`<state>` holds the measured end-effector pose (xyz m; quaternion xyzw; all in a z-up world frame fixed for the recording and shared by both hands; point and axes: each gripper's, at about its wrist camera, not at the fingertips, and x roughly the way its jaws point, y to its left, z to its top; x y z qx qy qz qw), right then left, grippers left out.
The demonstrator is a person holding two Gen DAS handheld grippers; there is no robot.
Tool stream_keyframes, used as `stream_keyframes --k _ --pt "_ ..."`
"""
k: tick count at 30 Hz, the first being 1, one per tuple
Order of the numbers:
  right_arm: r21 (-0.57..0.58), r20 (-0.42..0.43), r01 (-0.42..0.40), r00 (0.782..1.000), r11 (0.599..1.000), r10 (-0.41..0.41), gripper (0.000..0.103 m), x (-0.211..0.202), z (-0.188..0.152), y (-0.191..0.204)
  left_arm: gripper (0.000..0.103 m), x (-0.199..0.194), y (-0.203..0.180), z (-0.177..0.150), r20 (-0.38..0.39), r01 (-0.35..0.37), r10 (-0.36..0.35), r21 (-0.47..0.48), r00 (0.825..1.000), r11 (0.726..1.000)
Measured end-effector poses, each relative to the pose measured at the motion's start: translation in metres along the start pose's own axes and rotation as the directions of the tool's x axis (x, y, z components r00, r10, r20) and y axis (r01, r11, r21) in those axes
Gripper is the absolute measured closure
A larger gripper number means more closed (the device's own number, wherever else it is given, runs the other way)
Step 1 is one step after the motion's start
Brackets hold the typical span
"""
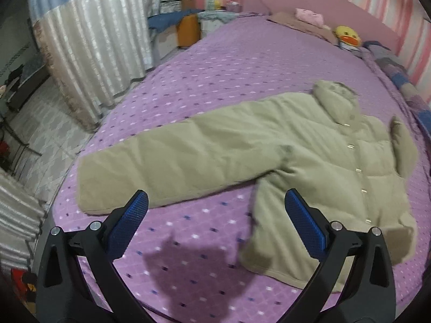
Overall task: Fold large clothes
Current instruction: 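Move the left gripper to the jacket sleeve nearest it and lower onto it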
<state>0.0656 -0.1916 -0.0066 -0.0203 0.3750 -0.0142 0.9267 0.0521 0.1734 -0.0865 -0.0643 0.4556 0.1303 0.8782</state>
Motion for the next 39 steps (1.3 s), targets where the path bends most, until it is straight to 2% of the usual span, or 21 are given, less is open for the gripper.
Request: stream_keyframes --k 4,8,18,26,33,36,39 --pt "-0.004 -0.023 -0.03 0.999 1.0 0.029 0.002 0.023 0.005 0.012 0.003 0.021 0.029 0.001 -0.009 -0.053 0.052 -0.054 0.999 0.997" --pt "-0.025 -0.032 -0.025 0.999 0.999 0.024 0.002 0.043 0.013 0.026 0.003 0.043 0.051 0.0 -0.027 -0.112 0.11 -0.085 0.994 0.99" --pt "-0.071 -0.115 -0.055 0.992 0.996 0.047 0.002 0.089 0.014 0.059 0.003 0.082 0.109 -0.019 -0.059 -0.116 0.104 -0.246 0.993 0.962" --pt "-0.104 -0.15 -0.038 0.989 0.994 0.022 0.002 0.102 0.008 0.069 0.003 0.105 0.157 -0.031 -0.066 -0.193 0.181 -0.286 0.981 0.939" --pt "-0.115 -0.166 -0.012 0.986 0.993 -0.007 0.002 0.101 0.007 0.064 0.003 0.135 0.192 -0.023 -0.067 -0.174 0.161 -0.323 0.985 0.93" --pt "-0.111 -0.167 -0.006 0.986 0.994 -0.012 0.002 0.099 0.008 0.062 0.003 0.15 0.203 -0.017 -0.069 -0.141 0.125 -0.335 0.99 0.932" --pt "-0.112 -0.164 -0.004 0.986 0.994 -0.014 0.002 0.098 0.009 0.062 0.004 0.167 0.204 -0.015 -0.09 -0.155 0.134 -0.304 0.987 0.94"
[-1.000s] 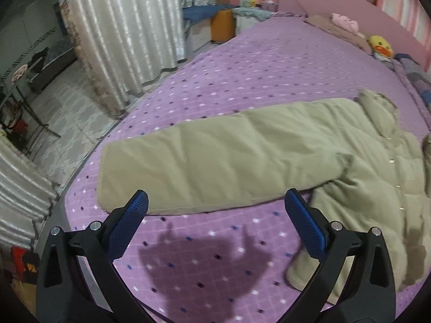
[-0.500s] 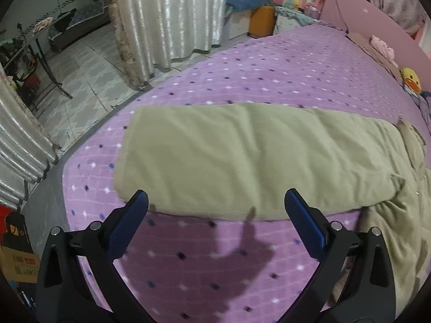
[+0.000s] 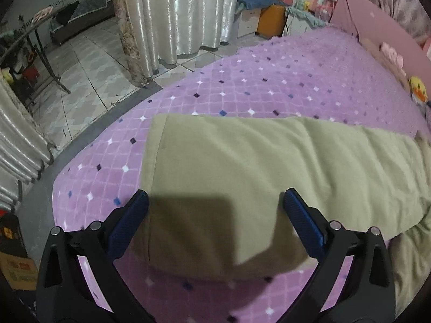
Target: Fold large clothes
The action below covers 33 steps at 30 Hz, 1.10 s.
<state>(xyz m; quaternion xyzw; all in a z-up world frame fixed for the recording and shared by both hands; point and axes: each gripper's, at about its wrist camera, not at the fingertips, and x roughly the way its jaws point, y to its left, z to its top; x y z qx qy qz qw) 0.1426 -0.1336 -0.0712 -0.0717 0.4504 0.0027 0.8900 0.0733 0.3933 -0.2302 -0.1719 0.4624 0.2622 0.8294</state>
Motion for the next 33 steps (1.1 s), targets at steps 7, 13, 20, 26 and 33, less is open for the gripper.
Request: stream_keyframes --k 7,13,20,26,33 --pt "-0.002 -0.014 -0.002 1.0 1.0 0.002 0.002 0.0 -0.001 -0.003 0.005 0.025 -0.001 0.002 -0.033 0.056 -0.055 0.023 0.998 0.998" --pt "-0.004 -0.014 0.004 1.0 1.0 -0.004 0.002 -0.002 -0.003 -0.009 0.032 0.031 -0.006 0.007 -0.068 0.124 -0.121 0.036 0.99 0.992" --pt "0.045 -0.008 -0.028 1.0 0.999 0.028 0.002 -0.003 -0.002 -0.026 0.083 0.006 -0.028 0.026 -0.103 0.212 -0.205 0.068 0.973 0.975" --pt "0.077 0.022 -0.032 0.999 0.997 0.031 0.002 -0.012 -0.002 -0.05 0.085 -0.04 -0.077 0.047 -0.042 0.298 -0.295 0.124 0.955 0.946" --pt "0.138 0.047 0.003 0.999 0.99 -0.009 0.002 -0.02 -0.001 -0.096 0.087 -0.095 -0.181 0.052 -0.022 0.378 -0.389 0.294 0.921 0.878"
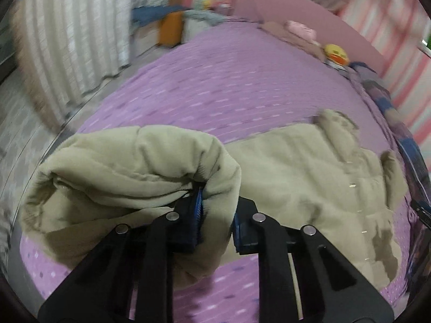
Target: Fold large clothes
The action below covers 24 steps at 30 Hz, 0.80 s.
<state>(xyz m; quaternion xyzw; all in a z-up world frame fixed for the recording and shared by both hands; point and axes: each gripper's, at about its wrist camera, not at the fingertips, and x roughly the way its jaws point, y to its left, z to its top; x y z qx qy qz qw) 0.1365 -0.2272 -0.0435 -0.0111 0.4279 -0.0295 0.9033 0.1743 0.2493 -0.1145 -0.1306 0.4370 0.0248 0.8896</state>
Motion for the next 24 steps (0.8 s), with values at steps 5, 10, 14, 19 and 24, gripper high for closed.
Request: stream_keyframes --k 5,10,14,19,24 --pt "0.112 0.012 -0.042 0.999 0.993 0.041 0.002 0.0 -0.001 -0.034 0.088 0.008 -0.1 0.031 0.008 0.086 -0.088 0.13 0.996 0.988" --pt "0.103 0.017 -0.009 1.0 0.995 0.007 0.002 0.006 0.004 -0.046 0.088 0.036 -0.187 0.05 -0.029 0.136 -0.133 0.209 0.991 0.968" --pt "0.103 0.032 0.015 0.999 0.995 -0.018 0.002 0.011 0.016 -0.056 0.088 0.037 -0.241 0.062 -0.042 0.211 -0.207 0.271 0.977 0.939" --pt "0.121 0.028 0.017 0.999 0.992 -0.02 0.002 0.026 0.023 -0.065 0.089 0.053 -0.313 0.069 -0.072 0.285 -0.278 0.357 0.958 0.89" --pt "0.115 -0.03 0.034 0.999 0.993 -0.031 0.002 0.055 0.009 -0.068 0.089 0.14 -0.354 0.04 -0.215 0.248 -0.177 0.369 0.96 0.896"
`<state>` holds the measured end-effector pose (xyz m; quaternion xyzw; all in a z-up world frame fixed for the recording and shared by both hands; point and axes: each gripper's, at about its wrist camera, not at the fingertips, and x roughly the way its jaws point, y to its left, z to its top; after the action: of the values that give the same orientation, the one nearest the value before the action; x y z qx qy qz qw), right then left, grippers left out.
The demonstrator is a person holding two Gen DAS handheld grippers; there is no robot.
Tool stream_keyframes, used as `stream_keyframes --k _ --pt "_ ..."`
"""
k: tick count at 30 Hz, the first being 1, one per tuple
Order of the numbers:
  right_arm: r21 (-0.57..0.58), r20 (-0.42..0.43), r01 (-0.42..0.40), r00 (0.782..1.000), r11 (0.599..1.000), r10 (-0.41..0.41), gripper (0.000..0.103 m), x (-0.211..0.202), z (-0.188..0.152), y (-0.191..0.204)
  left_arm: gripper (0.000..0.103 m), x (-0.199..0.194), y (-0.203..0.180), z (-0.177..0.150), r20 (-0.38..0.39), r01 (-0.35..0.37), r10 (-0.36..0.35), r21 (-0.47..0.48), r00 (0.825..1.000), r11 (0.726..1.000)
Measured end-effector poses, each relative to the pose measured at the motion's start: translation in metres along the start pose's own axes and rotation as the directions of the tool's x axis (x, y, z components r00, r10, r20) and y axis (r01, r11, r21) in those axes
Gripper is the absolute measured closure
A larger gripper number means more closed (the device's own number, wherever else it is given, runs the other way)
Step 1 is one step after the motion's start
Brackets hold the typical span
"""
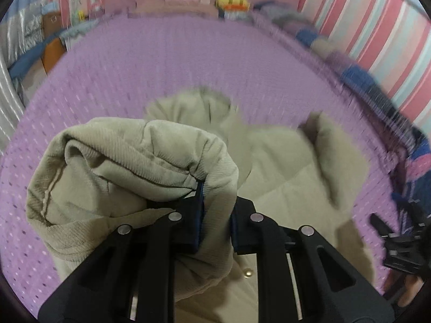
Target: Fold large clothes
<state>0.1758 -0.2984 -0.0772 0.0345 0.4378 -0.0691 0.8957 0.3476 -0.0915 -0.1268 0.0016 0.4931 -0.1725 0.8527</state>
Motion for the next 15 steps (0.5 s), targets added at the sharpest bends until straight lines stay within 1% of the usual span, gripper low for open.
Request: stream_keyframes --k 2,4,5,6,7,8,9,10,12,15 --pt "-0.002 -0.023 0.004 1.0 1.0 -0.004 0.002 0.009 -0.004 -0.001 0.087 0.026 0.0 -0.013 -0.043 -0.017 0.017 0.012 0.999 1.0" --pt "-0.003 -0.04 0.007 0.999 1.0 -0.007 0.002 0.018 -0.007 -0.002 0.083 0.033 0.002 -0.021 -0.038 -0.013 0.014 0.018 0.999 1.0" --pt "-0.003 -0.05 0.007 0.999 1.0 -0.007 0.002 0.024 -0.008 -0.002 0.082 0.033 0.0 -0.024 -0.023 -0.013 0.014 0.02 1.0 1.0" --pt "-0.003 -0.055 0.006 0.998 1.0 -0.006 0.002 0.027 -0.008 -0.002 0.078 0.032 0.0 -0.025 -0.018 -0.019 0.02 0.025 1.0 1.0" --pt "-0.003 -0.06 0.004 0.998 1.0 -0.005 0.002 0.031 -0.008 -0.001 0.068 0.031 0.0 -0.027 -0.015 -0.023 0.023 0.031 1.0 0.999" --pt "-0.007 -0.064 0.005 0.998 1.0 -0.005 0.002 0.034 -0.008 0.0 0.061 0.028 -0.002 -0.027 -0.014 -0.01 0.011 0.039 1.0 0.999" --pt "-0.012 -0.067 0.007 0.998 1.0 -0.008 0.002 0.036 -0.008 0.002 0.042 0.022 -0.001 -0.028 -0.014 0.001 -0.001 0.044 1.0 0.999" --pt "-0.019 -0.068 0.011 0.998 1.0 -0.012 0.002 0.037 -0.007 0.003 0.027 0.016 -0.003 -0.028 -0.004 0.003 -0.003 0.052 1.0 0.999" --pt "-0.03 -0.068 0.019 0.997 0.999 -0.021 0.002 0.04 -0.006 0.005 0.018 0.001 -0.003 -0.03 0.023 -0.004 0.003 0.064 1.0 0.998" --pt "-0.03 -0.066 0.023 0.998 0.999 -0.025 0.002 0.039 -0.004 0.005 0.017 -0.023 -0.003 -0.025 0.051 0.016 -0.019 0.061 0.999 0.998"
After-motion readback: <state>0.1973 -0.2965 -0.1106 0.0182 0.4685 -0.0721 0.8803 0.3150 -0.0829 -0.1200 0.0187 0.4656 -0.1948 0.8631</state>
